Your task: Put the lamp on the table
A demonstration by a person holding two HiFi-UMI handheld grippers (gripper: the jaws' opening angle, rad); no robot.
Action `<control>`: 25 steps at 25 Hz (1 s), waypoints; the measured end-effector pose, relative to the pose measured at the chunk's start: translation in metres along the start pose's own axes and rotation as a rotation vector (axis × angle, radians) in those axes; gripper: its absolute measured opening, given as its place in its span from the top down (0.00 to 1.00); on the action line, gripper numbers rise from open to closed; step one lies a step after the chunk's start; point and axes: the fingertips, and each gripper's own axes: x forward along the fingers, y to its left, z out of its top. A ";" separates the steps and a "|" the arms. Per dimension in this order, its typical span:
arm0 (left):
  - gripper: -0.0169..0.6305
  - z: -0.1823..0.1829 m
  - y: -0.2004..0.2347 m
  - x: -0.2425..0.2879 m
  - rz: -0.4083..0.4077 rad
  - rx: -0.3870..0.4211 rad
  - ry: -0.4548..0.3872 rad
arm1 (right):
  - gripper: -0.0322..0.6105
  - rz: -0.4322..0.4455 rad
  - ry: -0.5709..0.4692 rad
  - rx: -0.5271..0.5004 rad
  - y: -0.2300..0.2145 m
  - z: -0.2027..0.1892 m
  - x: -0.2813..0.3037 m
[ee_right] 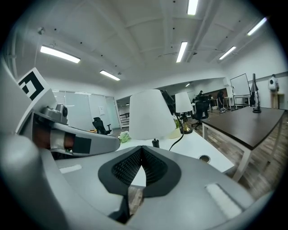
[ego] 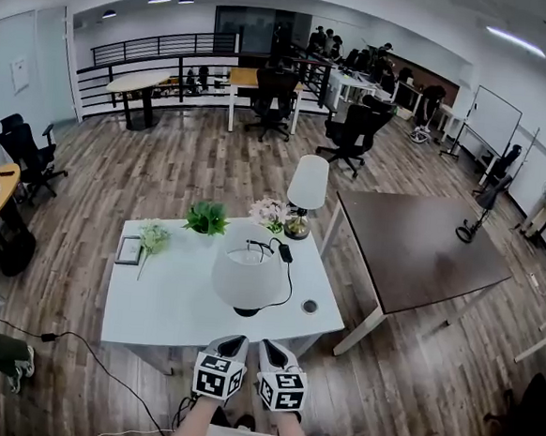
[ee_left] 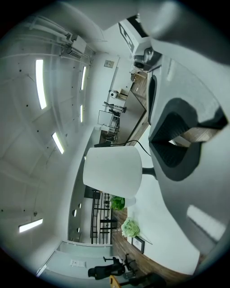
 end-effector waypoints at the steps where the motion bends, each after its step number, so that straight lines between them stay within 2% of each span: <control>1: 0.97 0.000 -0.001 0.000 -0.002 0.002 0.000 | 0.91 0.003 0.001 -0.003 0.001 0.000 0.001; 15: 0.97 -0.002 0.012 -0.009 0.014 -0.014 0.007 | 0.91 0.035 0.022 -0.012 0.016 0.001 0.013; 25: 0.97 0.005 0.023 -0.006 0.010 -0.012 -0.005 | 0.92 0.010 0.012 -0.008 0.010 0.004 0.022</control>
